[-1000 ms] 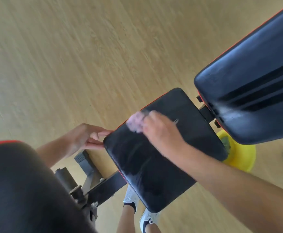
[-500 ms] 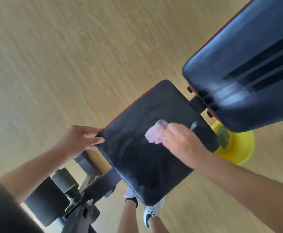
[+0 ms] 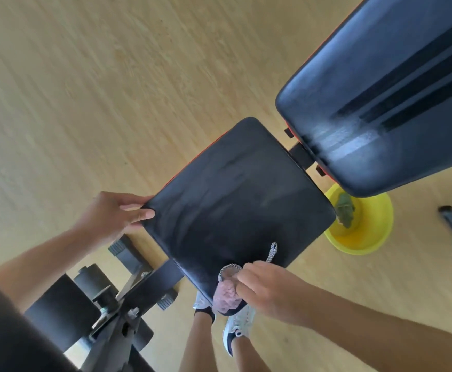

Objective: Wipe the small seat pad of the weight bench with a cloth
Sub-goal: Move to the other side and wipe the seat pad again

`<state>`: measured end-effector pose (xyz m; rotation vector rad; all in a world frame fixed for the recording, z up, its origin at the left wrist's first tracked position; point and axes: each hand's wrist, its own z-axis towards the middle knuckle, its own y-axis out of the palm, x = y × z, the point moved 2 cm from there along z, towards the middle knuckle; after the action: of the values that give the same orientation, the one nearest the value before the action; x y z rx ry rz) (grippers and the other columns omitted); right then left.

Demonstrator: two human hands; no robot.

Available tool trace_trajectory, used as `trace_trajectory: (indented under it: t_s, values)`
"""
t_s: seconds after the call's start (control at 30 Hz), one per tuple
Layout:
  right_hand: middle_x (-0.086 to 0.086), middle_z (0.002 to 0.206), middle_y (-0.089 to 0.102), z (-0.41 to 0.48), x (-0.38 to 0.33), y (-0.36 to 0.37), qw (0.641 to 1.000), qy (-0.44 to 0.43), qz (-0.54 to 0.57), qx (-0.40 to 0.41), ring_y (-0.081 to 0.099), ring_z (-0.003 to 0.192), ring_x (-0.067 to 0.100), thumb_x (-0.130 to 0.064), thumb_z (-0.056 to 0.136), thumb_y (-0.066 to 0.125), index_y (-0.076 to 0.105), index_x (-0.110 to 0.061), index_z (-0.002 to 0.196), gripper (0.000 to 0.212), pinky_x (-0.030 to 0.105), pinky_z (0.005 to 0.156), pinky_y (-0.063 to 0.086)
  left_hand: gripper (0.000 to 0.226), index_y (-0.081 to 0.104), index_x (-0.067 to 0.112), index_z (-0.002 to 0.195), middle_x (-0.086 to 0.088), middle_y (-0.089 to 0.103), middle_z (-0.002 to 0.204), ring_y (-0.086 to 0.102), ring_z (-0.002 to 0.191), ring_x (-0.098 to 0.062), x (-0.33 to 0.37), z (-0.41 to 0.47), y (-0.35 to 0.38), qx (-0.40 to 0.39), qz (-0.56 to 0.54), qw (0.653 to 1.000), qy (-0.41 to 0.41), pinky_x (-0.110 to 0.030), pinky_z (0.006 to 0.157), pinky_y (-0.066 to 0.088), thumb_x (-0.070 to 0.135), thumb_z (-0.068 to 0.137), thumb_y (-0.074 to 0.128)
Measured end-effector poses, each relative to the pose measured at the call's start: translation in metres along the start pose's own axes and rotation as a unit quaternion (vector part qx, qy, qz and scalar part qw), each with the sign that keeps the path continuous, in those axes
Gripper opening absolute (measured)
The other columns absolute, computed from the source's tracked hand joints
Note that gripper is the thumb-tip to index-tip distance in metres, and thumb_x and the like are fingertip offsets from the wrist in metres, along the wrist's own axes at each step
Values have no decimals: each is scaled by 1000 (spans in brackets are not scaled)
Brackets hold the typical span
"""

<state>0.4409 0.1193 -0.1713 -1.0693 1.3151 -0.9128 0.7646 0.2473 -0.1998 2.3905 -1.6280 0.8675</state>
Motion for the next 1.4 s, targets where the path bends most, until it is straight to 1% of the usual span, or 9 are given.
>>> trace_trajectory:
  t_s: [0.17, 0.4, 0.53, 0.6, 0.73, 0.83, 0.97, 1.2, 1.4]
  values:
    - [5, 69, 50, 72, -11, 26, 973, 206, 33, 95, 44, 69, 24, 10, 82, 61, 51, -15, 72, 29, 34, 65, 32, 26, 80, 34, 89, 18, 81, 88, 81, 79, -20, 3, 5, 2, -5, -9, 1000, 11, -29, 80, 60, 11, 78, 85]
    - [2, 72, 52, -41, 1, 12, 981, 179, 75, -1, 41, 73, 19, -10, 87, 63, 50, -18, 74, 20, 31, 65, 36, 27, 81, 34, 93, 9, 82, 90, 81, 80, -15, -1, 8, 2, -9, -41, 998, 37, -16, 70, 61, 11, 78, 84]
    - [10, 81, 49, -61, 87, -17, 748, 624, 129, 185, 47, 78, 29, 0, 98, 65, 60, 6, 78, 21, 39, 71, 44, 31, 84, 42, 82, 10, 83, 93, 80, 85, -10, -6, 8, 3, -3, -50, 998, 36, -30, 83, 62, 11, 77, 85]
    - [11, 87, 52, -27, 97, -26, 690, 671, 120, 244, 50, 80, 31, 1, 97, 63, 67, 10, 87, 14, 39, 76, 48, 32, 84, 42, 79, 9, 83, 92, 79, 86, -8, -7, 10, 3, -3, -55, 998, 34, -28, 79, 63, 10, 76, 86]
    - [6, 102, 56, 108, 95, -29, 819, 516, 193, 160, 57, 88, 20, 7, 100, 66, 77, 6, 107, 14, 8, 78, 46, 31, 82, 32, 88, 6, 84, 88, 79, 85, -8, -6, 9, 4, -3, -69, 997, 39, -23, 71, 64, 3, 77, 84]
    - [7, 89, 50, 219, 74, -22, 921, 295, 243, -76, 52, 74, 20, 4, 100, 65, 67, 8, 83, 17, 33, 77, 43, 30, 81, 27, 84, 9, 83, 79, 80, 79, -11, -6, 11, 5, 12, -45, 998, 30, -24, 70, 64, -2, 77, 83]
    - [-2, 70, 32, 270, 33, -45, 950, 79, 149, -264, 53, 79, 25, 5, 103, 59, 53, -4, 72, 33, 35, 76, 50, 24, 78, 14, 85, 10, 82, 76, 76, 85, -16, -9, 14, 3, 27, -56, 998, 14, -23, 65, 63, -8, 77, 81]
    - [4, 60, 33, 219, 219, -98, 901, 379, 48, -203, 46, 77, 29, 4, 98, 62, 41, -10, 59, 46, 33, 52, 26, 24, 82, 14, 97, 2, 84, 93, 79, 91, -10, -9, 13, 3, 14, -44, 999, 15, -34, 79, 63, 5, 75, 87]
    - [4, 74, 49, 235, 145, -67, 908, 325, 110, -241, 52, 83, 27, 6, 100, 60, 47, -10, 68, 38, 27, 61, 37, 25, 81, 10, 99, 0, 84, 93, 79, 88, -11, -9, 10, 4, 24, -56, 998, 3, -25, 69, 63, 0, 76, 84]
